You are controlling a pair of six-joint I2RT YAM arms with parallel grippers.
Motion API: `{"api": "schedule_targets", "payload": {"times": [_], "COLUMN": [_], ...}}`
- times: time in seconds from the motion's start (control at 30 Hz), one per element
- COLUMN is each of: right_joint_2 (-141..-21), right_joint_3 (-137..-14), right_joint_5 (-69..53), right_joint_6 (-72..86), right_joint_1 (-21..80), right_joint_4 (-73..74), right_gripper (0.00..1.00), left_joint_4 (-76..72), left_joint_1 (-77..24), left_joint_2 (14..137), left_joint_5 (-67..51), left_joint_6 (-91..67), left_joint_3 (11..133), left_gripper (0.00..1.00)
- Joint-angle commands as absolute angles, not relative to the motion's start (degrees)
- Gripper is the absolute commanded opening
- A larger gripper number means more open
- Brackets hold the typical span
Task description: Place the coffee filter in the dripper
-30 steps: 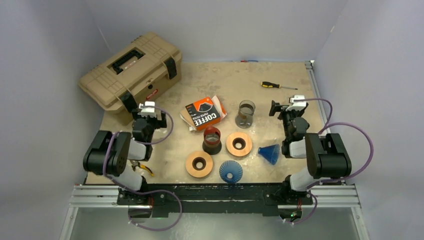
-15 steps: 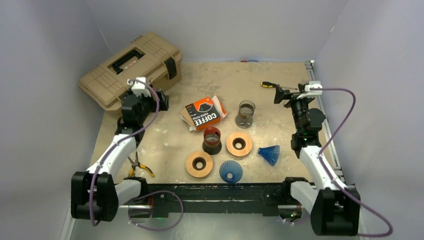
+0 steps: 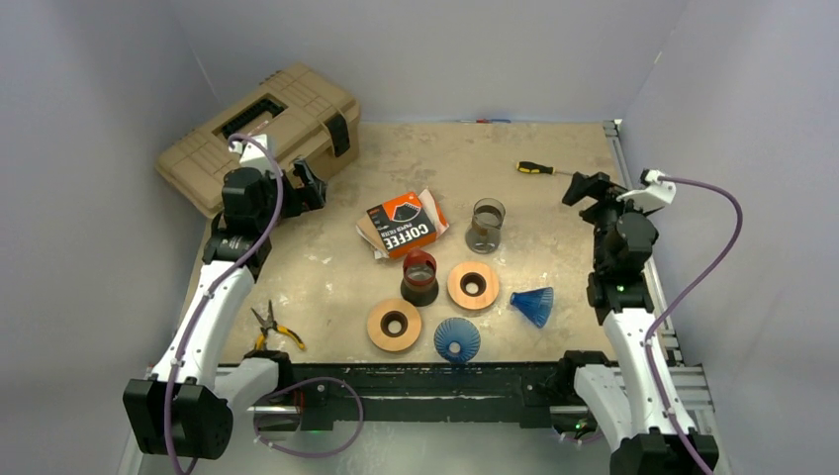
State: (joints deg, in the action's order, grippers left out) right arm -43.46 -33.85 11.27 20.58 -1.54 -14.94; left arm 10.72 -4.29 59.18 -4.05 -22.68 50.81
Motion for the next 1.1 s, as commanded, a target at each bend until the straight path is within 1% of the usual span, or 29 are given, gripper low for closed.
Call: {"api": "schedule_targets", "payload": {"times": [0.0,0.07,0.13,0.27,0.4,0.53,0.6,0.67,0.83,0.97,1.07], "right_joint_2": [-48.91,-50.69,-51.26,-50.73,-51.53,-53.44,-54.26,-54.76,-57.11,-58.75,-59.98], "right_joint_3": [-39.58,-40.54,-40.98,-39.54,-40.18,-40.46,-40.24,-38.93,-36.72,-36.2,-36.5], "right_joint_5": [16.16,15.54,15.22,9.43,3.36,-5.54,-7.68,-12.75,-24.61,-28.43,-31.01], "right_joint_6": [26.91,28.24,29.77,27.91,26.04,24.81,24.07,23.46,23.09,22.49,21.67], "right_joint_1": [-1.49,-1.49,-1.5,-1.49,-1.49,-1.51,-1.49,-1.49,-1.51,-1.49,-1.5], "right_joint_4": [-3.23,-1.02,1.1,-1.36,-0.62,-0.09,0.48,0.43,-2.13,-2.44,-2.22], "right_gripper": [0.99,0.99,0.99,0.99,0.99,0.99,0.99,0.99,0.99,0.99,0.99], "left_joint_4": [13.36,11.8,12.38,15.62,18.02,19.11,20.1,21.14,22.48,23.34,25.11], "left_joint_1": [-3.98,-3.96,-3.96,-3.96,-3.96,-3.96,-3.96,-3.96,-4.12,-5.24,-9.05], "left_joint_2": [58.15,57.95,57.99,59.41,61.71,64.72,66.64,68.03,67.83,66.27,66.0], "left_joint_5": [-8.12,-13.65,-13.69,-12.0,-14.5,-22.18,-26.36,-27.98,-29.09,-28.03,-24.09], "left_joint_6": [-23.15,-22.33,-23.1,-23.0,-21.1,-19.02,-18.43,-18.05,-17.73,-19.29,-20.56], "left_joint_3": [53.85,53.56,54.33,56.91,59.28,59.4,59.1,58.22,54.98,51.61,50.94], "left_gripper": [0.99,0.99,0.99,0.99,0.99,1.0,1.0,1.0,0.99,1.0,0.98]}}
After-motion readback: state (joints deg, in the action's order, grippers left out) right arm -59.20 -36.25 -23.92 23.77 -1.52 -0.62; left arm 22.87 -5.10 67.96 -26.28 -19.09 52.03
